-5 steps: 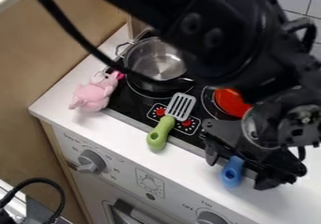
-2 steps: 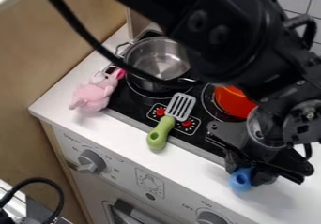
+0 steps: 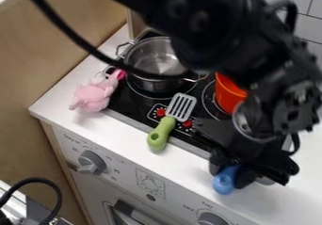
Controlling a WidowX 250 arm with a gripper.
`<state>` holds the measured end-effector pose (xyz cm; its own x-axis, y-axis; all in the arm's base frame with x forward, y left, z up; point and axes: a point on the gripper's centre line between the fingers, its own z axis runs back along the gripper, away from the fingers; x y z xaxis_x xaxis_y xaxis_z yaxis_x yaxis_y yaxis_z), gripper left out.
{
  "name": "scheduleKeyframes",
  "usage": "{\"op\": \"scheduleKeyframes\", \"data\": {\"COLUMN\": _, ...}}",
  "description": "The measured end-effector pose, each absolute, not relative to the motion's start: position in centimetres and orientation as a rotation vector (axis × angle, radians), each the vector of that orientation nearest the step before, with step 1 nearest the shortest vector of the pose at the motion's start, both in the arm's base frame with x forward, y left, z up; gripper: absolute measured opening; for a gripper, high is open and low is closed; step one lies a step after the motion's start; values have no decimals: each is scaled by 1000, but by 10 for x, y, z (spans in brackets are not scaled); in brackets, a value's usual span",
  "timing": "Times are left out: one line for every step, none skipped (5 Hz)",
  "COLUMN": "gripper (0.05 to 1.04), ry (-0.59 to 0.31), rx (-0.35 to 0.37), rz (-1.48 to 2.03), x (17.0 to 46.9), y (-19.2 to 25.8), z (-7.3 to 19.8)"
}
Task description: Put the spoon in the orange pot
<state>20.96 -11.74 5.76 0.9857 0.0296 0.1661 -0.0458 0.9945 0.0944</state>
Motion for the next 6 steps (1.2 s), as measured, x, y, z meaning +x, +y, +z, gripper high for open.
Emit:
{"op": "scheduleKeyframes", "data": {"gripper": 321, "ry": -136, "rx": 109, "rz": 51, "x": 201, "y": -116, "z": 77}}
{"op": "scheduleKeyframes", "data": {"gripper": 321, "ry": -106, "rx": 130, "rz": 66, "x": 199, "y": -119, "z": 92}}
{"op": "scheduleKeyframes", "data": {"gripper": 321, "ry": -79, "rx": 136, "rz": 69, "x": 206, "y": -117, "z": 108}}
{"op": "scheduleKeyframes", "data": {"gripper": 321, "ry": -69, "rx": 139, "rz": 58, "x": 218, "y": -110, "z": 127}}
{"op": "scheduleKeyframes", "data": {"gripper": 320, "ry": -68, "rx": 136, "rz": 54, "x": 233, "y": -102, "z": 141}}
{"op": "scheduleKeyframes", "data": {"gripper": 321, "ry": -61, "rx": 128, "rz": 49, "x": 247, "y": -97, "z": 146}}
